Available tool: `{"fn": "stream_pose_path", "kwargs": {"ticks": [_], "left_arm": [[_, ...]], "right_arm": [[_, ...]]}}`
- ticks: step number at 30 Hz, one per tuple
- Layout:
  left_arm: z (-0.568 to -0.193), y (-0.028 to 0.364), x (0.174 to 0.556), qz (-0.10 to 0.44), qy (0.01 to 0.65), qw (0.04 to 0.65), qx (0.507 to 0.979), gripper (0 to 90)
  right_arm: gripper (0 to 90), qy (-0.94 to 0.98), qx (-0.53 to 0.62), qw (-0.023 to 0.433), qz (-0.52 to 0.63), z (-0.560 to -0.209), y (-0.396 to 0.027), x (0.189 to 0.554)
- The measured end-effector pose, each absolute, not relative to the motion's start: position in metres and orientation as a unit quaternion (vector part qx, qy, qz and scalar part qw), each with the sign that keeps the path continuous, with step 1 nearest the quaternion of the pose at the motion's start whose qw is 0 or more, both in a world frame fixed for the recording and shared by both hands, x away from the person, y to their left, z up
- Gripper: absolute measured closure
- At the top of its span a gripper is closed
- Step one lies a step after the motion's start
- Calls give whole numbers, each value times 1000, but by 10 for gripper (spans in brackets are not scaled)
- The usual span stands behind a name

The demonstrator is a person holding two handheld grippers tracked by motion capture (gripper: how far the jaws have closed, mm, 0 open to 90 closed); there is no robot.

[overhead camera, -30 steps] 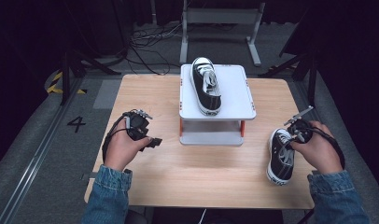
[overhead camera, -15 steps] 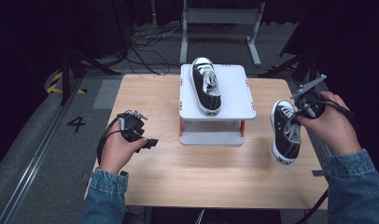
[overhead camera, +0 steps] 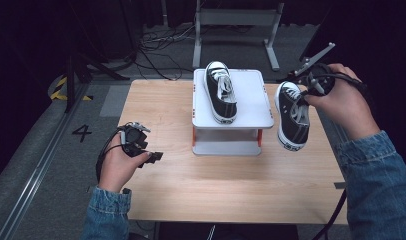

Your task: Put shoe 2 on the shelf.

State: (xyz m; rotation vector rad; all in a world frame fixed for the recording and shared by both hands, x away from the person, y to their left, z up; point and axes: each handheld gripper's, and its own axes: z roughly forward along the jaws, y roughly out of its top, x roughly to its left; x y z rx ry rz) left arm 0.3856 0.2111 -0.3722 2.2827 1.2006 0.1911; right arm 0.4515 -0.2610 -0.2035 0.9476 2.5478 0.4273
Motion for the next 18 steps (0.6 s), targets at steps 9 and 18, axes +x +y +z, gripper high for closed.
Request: {"fn": "stream_pose_path", "kwargs": {"ticks": [9,18], "left_arm": [[-372,211,387,68,441,282,849,289],[-372,211,389,66,438,283,851,289]], "right_arm": [[786,920,321,175,139,-192,-231,484],[786,924,291,206,139,-197,-207,510]]}}
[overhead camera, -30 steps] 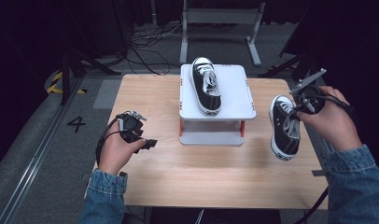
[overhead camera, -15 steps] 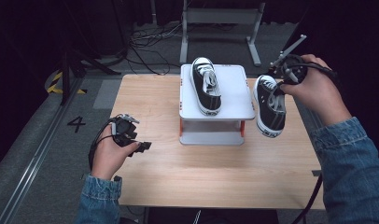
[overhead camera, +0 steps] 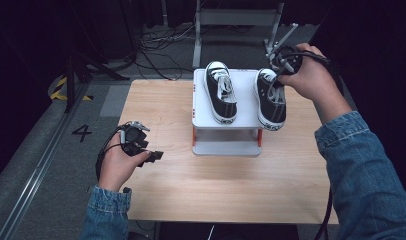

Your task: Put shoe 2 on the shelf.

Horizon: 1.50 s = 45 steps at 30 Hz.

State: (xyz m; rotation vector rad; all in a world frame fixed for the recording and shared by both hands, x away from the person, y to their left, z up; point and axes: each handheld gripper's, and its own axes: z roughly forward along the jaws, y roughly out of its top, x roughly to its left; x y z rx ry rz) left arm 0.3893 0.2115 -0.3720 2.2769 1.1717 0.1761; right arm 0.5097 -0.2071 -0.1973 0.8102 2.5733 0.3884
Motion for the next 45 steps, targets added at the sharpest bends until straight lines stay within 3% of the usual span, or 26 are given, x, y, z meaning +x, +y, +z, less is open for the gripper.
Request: {"fn": "stream_pose_path", "kwargs": {"ticks": [17,29,31,35,38,45], "left_arm": [[-373,215,389,62,443,286,847,289],[-373,216,389,59,444,289,846,288],[-373,216,389,59,443,291,846,288],[-373,215,389,59,441,289,848,289],[-374,215,390,59,440,287,849,288],[-374,213,390,59,442,285,849,288]], "right_arm": [[787,926,227,275,127,-225,-161,532],[780,921,234,278,142,-236,-148,535],[748,921,240,264,155,-238,-151,535],[580,914,251,269,173,-233,-158,533],[514,909,258,261,197,-227,-167,527],[456,880,278,266,277,-209,-202,496]]}}
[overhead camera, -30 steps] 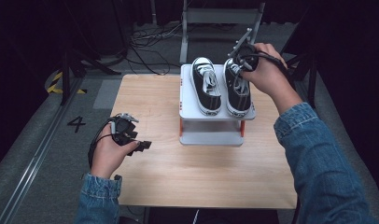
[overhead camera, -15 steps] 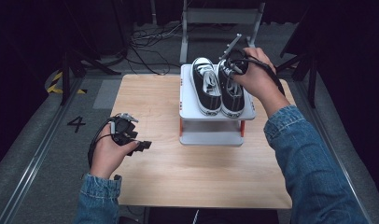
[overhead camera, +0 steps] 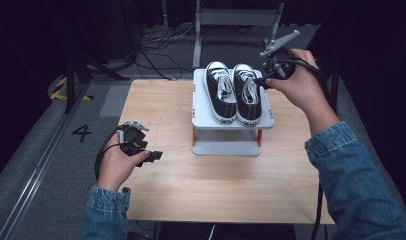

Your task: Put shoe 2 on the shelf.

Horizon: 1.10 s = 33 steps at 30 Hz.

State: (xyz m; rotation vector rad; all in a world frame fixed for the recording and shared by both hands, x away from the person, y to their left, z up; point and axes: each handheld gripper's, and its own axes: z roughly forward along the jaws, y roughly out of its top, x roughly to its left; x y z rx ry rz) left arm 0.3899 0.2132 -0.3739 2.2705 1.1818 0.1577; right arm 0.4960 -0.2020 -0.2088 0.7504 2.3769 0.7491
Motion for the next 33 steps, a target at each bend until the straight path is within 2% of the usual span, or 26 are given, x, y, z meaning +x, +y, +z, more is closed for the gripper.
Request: {"fn": "stream_pose_path", "kwargs": {"ticks": [7,16,28,31,33], "left_arm": [[-375,214,390,60,445,279,849,288],[-375,221,389,63,451,279,846,285],[-380,220,387,63,445,275,850,285],[-384,220,388,98,451,248,852,293],[-385,222,388,92,451,254,851,284]], "right_arm": [[426,855,321,248,322,-217,-253,461],[400,838,360,232,338,-244,-308,430],[375,822,413,203,334,-319,-360,392],[377,817,433,191,330,-341,-367,390],[378,818,447,173,317,-362,-373,392]]}}
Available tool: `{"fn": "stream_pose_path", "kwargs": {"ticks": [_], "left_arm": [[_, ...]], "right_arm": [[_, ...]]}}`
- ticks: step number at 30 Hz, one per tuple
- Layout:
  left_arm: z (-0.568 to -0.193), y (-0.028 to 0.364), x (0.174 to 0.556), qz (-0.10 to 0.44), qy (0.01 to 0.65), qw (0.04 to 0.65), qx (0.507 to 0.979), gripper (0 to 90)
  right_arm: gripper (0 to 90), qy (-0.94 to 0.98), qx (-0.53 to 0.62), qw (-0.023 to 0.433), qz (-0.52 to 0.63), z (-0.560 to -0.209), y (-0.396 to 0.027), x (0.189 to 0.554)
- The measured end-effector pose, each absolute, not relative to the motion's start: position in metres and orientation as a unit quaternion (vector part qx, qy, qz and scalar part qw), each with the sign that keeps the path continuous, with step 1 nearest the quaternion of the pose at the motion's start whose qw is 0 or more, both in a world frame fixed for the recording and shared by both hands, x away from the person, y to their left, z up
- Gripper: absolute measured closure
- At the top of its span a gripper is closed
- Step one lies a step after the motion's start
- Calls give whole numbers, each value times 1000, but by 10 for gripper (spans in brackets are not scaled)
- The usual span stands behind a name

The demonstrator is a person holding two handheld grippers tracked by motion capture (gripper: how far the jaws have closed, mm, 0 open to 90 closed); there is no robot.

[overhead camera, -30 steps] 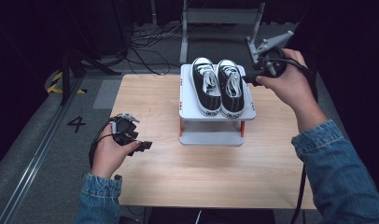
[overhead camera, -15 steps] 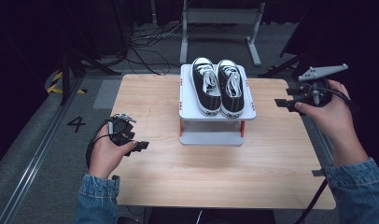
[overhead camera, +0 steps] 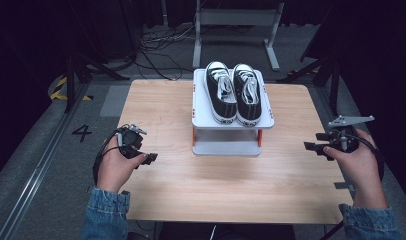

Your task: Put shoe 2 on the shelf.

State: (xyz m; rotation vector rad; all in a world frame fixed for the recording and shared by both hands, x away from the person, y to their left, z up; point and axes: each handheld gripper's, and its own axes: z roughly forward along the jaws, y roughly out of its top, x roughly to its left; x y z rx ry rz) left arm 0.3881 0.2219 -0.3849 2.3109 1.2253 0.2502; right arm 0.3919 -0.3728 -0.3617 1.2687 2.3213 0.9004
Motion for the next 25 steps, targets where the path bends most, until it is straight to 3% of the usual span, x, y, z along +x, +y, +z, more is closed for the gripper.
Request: {"fn": "stream_pose_path", "kwargs": {"ticks": [5,12,18,25], "left_arm": [[-386,224,389,90,451,262,848,278],[-389,223,391,92,453,268,845,249],[-395,225,394,144,453,273,836,186],[-397,228,395,125,460,286,831,188]], "right_arm": [[375,826,464,151,283,-393,-381,392],[362,826,469,164,267,-417,-381,392],[372,811,463,186,304,-439,-385,397],[357,808,474,170,306,-447,-387,398]]}}
